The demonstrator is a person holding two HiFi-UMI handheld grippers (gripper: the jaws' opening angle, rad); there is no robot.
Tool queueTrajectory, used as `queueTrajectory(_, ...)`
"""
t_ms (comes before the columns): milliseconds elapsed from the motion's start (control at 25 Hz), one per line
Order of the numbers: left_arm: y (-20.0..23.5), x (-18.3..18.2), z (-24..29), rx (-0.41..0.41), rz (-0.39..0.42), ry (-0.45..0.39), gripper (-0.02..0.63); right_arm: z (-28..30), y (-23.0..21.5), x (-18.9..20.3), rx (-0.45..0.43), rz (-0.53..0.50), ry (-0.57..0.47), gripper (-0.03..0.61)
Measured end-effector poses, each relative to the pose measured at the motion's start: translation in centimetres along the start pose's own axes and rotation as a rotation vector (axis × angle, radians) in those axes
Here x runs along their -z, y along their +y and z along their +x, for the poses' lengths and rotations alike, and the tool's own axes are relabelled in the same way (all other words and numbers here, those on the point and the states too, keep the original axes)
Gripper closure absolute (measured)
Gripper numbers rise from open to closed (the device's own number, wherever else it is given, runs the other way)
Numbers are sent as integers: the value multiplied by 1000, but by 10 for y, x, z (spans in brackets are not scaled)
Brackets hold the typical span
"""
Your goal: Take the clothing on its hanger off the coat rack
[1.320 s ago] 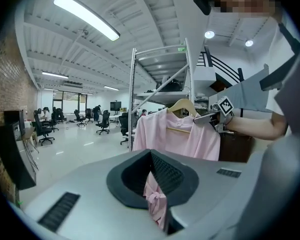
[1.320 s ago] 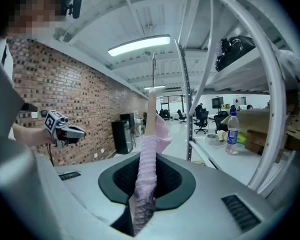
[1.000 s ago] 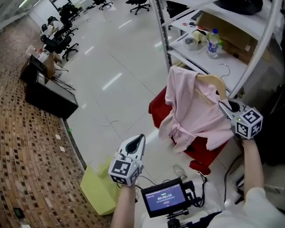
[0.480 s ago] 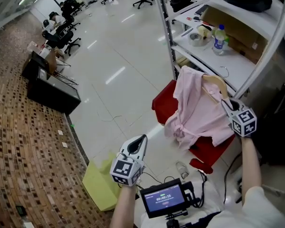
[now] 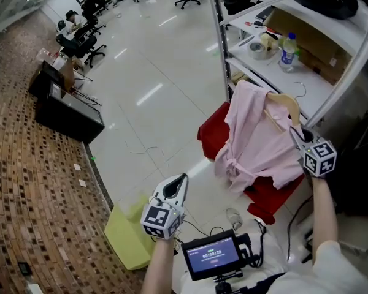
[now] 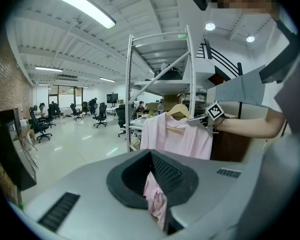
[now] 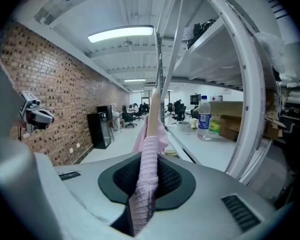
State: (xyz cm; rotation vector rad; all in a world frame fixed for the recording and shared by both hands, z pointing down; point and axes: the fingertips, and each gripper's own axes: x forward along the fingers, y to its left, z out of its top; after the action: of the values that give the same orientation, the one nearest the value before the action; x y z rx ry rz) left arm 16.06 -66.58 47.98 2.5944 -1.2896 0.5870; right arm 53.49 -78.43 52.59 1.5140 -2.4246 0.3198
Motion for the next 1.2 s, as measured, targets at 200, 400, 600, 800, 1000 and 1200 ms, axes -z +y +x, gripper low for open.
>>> queueTrajectory(200, -3, -3, -2, 7, -4, -27, 606, -23, -15, -42, 41, 12, -62, 534)
queueTrajectory(400, -10, -7, 2, 16, -11, -44, 606, -51, -35, -94, 133, -111, -85, 534)
queueTrajectory(600, -16, -16, -5, 25, -11, -67, 606, -82, -28, -146, 156, -183, -118, 534)
queueTrajectory(800, -22, -24, -6, 34, -14, -85, 606, -109, -36, -184, 184, -191, -140, 534)
queueTrajectory(1000, -18, -19, 4, 28, -25, -76, 606, -104, -44, -183, 230, -222, -113, 534)
queueTrajectory(1200, -1, -10, 1, 13, -34, -51, 606, -59, -26, -149, 219, -258, -48, 534)
